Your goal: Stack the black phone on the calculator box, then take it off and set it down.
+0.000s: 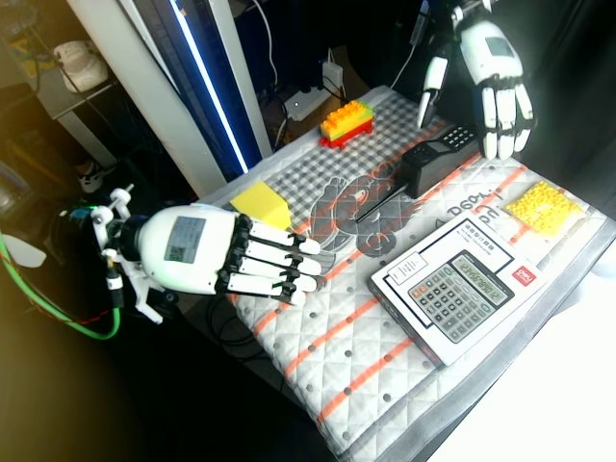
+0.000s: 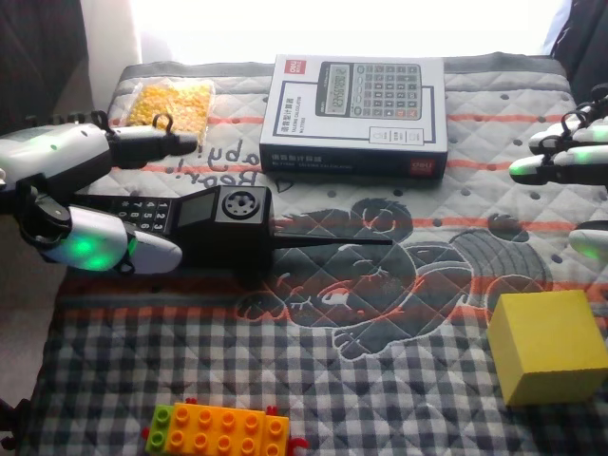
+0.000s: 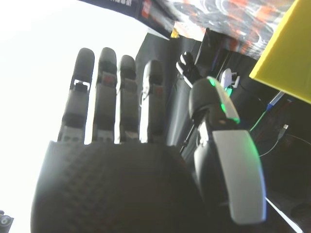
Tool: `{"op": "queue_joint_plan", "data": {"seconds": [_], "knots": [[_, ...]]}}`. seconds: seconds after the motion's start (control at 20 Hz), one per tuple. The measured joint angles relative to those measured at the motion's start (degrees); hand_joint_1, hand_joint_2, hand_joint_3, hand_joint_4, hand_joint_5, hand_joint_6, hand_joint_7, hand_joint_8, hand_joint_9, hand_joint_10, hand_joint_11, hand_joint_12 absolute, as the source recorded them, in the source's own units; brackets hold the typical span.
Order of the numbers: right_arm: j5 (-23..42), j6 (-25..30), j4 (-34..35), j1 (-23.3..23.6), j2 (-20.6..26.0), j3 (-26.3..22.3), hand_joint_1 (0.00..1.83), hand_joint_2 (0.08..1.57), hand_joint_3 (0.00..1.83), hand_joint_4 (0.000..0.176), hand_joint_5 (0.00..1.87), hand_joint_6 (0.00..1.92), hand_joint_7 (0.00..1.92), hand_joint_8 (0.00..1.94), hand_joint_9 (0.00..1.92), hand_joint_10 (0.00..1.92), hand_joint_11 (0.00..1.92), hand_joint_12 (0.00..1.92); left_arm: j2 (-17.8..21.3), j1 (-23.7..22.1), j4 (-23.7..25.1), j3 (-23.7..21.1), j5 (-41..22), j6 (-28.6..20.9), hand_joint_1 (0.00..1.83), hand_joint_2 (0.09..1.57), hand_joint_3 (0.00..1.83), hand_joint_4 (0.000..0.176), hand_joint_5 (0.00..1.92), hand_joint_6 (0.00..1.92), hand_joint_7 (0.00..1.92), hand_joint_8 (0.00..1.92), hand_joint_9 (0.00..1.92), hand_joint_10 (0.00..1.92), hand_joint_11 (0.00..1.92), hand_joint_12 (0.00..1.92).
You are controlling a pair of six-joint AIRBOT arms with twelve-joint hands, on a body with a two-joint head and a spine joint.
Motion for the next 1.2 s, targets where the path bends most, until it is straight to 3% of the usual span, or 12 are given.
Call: {"op": "queue_joint_plan", "data": {"seconds": [0.1,0.15,0.25,0.5,0.55,0.6,0.65,0.7,0.8,0.95,1.0,1.2], "knots": [[-0.04,-0.02,0.00,0.00,0.00,0.00,0.38,1.33,0.00,0.112,0.47,0.00,0.39,0.00,0.40,0.00,0.24,0.40,-0.17,0.00,-0.28,0.63,1.33,0.07,0.74,0.93,0.00,0.099,0.25,0.00,0.38,0.00,0.41,0.00,0.00,0.77],[-0.02,0.00,-0.09,0.00,0.00,0.00,0.40,1.33,0.00,0.095,0.47,0.00,0.39,0.00,0.40,0.00,0.26,0.40,-0.17,0.00,-0.26,0.74,2.19,0.22,0.70,0.95,0.00,0.093,0.28,0.01,0.42,0.00,0.45,0.01,0.00,0.76],[-0.02,-0.02,-0.15,0.00,0.00,0.00,0.40,1.34,0.00,0.102,0.48,0.00,0.40,0.00,0.41,0.00,0.26,0.40,-0.24,-0.02,-1.36,0.74,3.28,2.60,0.71,0.96,0.00,0.048,0.39,0.02,0.50,0.01,0.51,0.01,0.00,0.78],[-0.02,-0.02,-0.15,0.00,0.00,0.00,0.38,1.34,0.00,0.098,0.48,0.00,0.40,0.00,0.41,0.00,0.25,0.42,-0.79,-0.55,-2.40,0.72,4.39,5.55,0.90,0.96,0.00,0.002,0.55,0.01,0.67,0.01,0.63,0.01,0.05,0.76],[0.00,0.00,-0.17,0.00,0.00,0.00,0.37,1.34,0.00,0.075,0.50,0.00,0.41,0.00,0.44,0.00,0.25,0.49,-0.87,-0.55,-2.43,0.72,4.44,5.60,1.20,1.03,0.00,0.000,0.76,0.01,0.88,0.02,0.80,0.04,0.18,0.73],[-0.02,0.00,-0.15,0.00,0.00,0.00,0.34,1.35,0.00,0.076,0.50,0.00,0.41,0.00,0.43,0.00,0.23,0.49,-0.87,-0.59,-2.45,0.74,4.35,5.66,1.34,1.09,0.00,0.000,0.86,0.83,1.05,0.68,0.87,0.96,0.27,0.92],[-0.02,-0.02,-0.17,0.00,0.00,0.00,0.33,1.35,0.00,0.074,0.50,0.00,0.41,0.00,0.45,0.00,0.22,0.56,-0.87,-0.59,-2.58,0.74,4.17,5.75,1.36,1.13,0.00,0.000,0.85,1.06,1.01,0.93,0.81,1.21,0.30,1.01],[-0.02,-0.02,-0.17,0.00,0.00,0.00,0.31,1.36,0.00,0.074,0.51,0.00,0.42,0.00,0.45,0.00,0.21,0.58,-0.87,-0.59,-3.21,0.74,4.17,5.70,1.37,1.13,0.00,0.000,0.85,1.14,1.00,0.96,0.84,1.21,0.36,1.05],[-0.02,0.00,-0.17,0.00,0.00,0.00,0.29,1.36,0.00,0.072,0.51,0.00,0.42,0.00,0.46,0.00,0.26,0.61,-0.87,-0.59,-3.82,0.68,4.13,5.49,1.37,1.13,0.00,0.000,0.85,1.14,1.01,0.92,0.89,1.22,0.50,1.11],[-0.02,0.00,-0.17,-0.04,0.00,0.00,0.27,1.36,0.00,0.049,0.53,0.00,0.43,0.00,0.69,0.03,0.51,0.84,-0.87,-0.59,-3.13,0.66,2.58,2.49,1.39,1.07,0.00,0.000,0.90,1.03,1.22,0.50,1.02,1.10,0.63,1.02],[0.02,0.00,-0.17,-0.15,0.00,0.00,0.24,1.37,0.00,0.042,0.52,0.00,0.43,0.00,0.63,0.00,0.45,0.83,-0.81,-0.57,-1.25,0.57,0.44,-2.16,1.39,1.06,0.00,0.000,0.94,0.98,1.26,0.44,1.00,1.11,0.61,1.14],[-0.02,-0.02,-0.15,-0.15,0.00,-0.02,0.18,1.39,0.01,0.071,0.49,0.00,0.40,0.00,0.50,0.00,0.19,0.73,1.81,-1.66,6.03,-0.81,-3.85,-13.29,1.40,1.02,0.00,0.000,1.11,0.70,1.33,0.41,1.04,0.99,0.69,1.32]]}}
